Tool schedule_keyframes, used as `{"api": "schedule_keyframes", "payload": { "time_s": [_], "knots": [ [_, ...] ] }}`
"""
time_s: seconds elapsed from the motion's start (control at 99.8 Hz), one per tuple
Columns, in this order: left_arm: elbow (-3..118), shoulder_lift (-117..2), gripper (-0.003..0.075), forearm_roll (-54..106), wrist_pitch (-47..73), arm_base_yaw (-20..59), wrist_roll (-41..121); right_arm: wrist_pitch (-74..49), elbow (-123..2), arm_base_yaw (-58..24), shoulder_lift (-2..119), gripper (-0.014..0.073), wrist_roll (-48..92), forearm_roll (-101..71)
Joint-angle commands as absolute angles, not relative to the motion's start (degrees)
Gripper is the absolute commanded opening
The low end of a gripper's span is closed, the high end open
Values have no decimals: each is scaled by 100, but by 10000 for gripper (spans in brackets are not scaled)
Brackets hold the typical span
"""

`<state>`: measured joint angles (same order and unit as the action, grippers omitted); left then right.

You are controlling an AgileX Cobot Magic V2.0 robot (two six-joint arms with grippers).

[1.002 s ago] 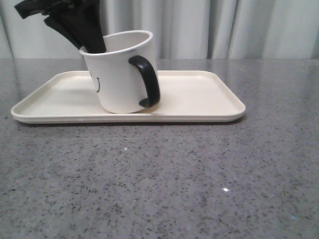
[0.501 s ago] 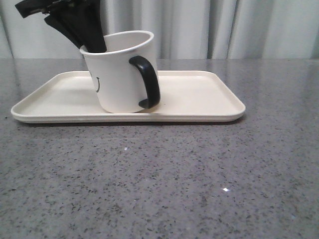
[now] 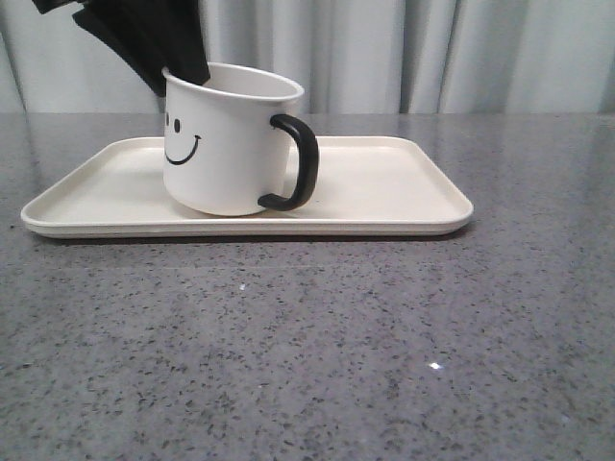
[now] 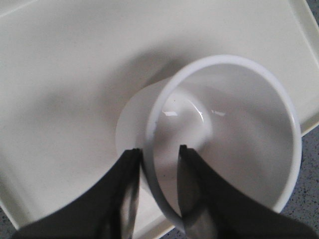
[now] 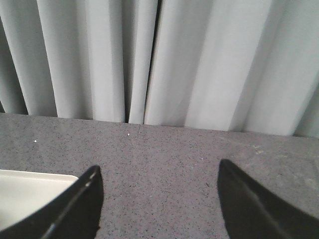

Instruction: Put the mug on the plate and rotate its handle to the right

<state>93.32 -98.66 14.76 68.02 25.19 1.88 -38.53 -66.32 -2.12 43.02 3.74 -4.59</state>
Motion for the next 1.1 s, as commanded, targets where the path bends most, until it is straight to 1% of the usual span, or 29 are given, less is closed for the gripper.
{"api": "schedule_keyframes", "payload": {
  "time_s": [0.0,0.251,0.571,0.792,1.093],
  "knots": [
    [9519,-9610,214,1613,6752,2594,167,-3494,-6806,-226,4328,497,417,-418],
    [9753,-9610,214,1626,6775,2594,167,-3591,-6806,-226,4328,497,417,-418],
    [10548,-9610,214,1538,7075,2594,167,-3628,-6806,-226,4328,497,417,-418],
    [10865,-9472,211,835,7242,2594,167,-3629,-6806,-226,4328,497,417,-418],
    [10865,-8701,209,-240,7242,2594,131,-3538,-6806,-226,4328,497,417,-418]
  ]
}}
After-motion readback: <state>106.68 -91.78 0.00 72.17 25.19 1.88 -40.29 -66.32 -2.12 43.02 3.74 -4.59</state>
